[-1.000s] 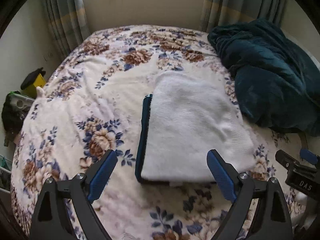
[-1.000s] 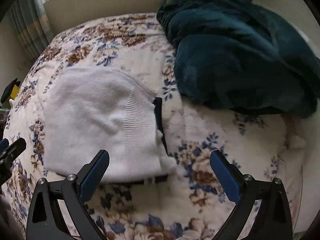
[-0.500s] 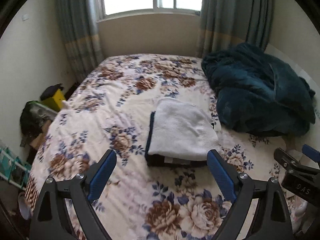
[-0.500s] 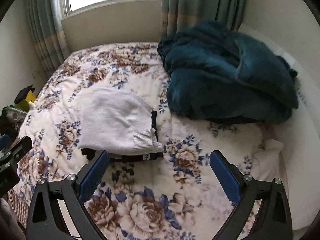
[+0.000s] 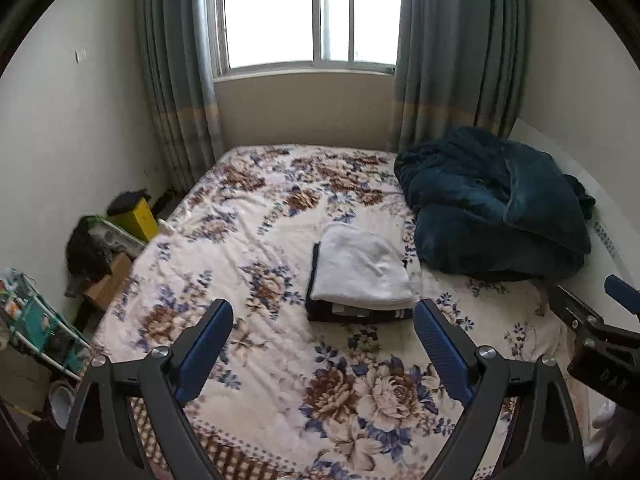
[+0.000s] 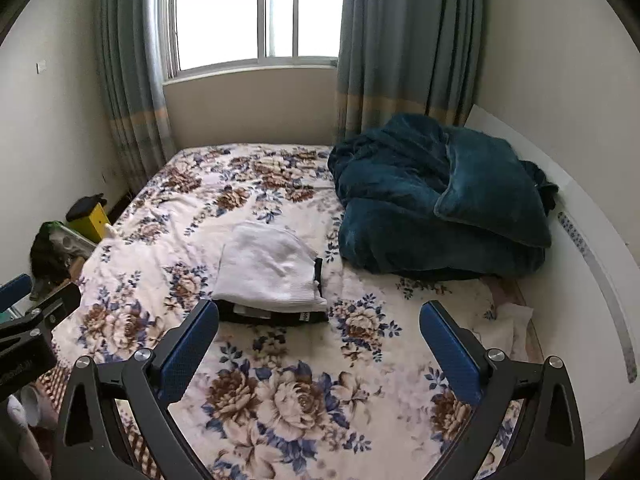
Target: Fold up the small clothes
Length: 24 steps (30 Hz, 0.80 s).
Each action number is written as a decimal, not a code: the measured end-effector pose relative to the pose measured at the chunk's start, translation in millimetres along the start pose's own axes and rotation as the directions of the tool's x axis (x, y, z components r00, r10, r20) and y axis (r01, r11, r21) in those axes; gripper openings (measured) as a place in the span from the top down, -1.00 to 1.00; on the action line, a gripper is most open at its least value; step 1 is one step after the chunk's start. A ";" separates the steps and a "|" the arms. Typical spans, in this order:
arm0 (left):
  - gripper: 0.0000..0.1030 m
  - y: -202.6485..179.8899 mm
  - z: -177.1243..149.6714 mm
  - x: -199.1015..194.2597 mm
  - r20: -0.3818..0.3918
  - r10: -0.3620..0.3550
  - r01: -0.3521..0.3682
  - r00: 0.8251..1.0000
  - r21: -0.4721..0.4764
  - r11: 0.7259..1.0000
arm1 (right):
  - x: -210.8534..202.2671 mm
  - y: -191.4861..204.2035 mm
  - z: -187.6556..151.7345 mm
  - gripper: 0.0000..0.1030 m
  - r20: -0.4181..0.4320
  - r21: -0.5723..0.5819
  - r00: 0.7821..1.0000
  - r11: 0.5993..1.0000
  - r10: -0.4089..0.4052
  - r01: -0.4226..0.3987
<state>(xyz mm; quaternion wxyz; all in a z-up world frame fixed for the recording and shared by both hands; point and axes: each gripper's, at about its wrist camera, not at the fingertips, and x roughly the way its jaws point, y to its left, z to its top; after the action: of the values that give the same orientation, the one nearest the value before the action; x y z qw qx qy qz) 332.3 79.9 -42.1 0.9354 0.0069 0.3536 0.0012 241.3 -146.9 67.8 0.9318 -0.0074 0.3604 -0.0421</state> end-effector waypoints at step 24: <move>-1.00 13.1 -23.8 -62.9 0.059 -0.015 0.014 0.998 0.010 1.000 | -93.3 5.9 -20.5 -1.00 0.031 0.031 0.999 0.999 0.016 -0.017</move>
<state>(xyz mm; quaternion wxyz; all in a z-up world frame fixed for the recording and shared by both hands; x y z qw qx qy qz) 269.4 92.8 -18.1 0.9454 0.0087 0.3256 -0.0074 159.2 -132.8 114.9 0.9375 0.0094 0.3454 -0.0399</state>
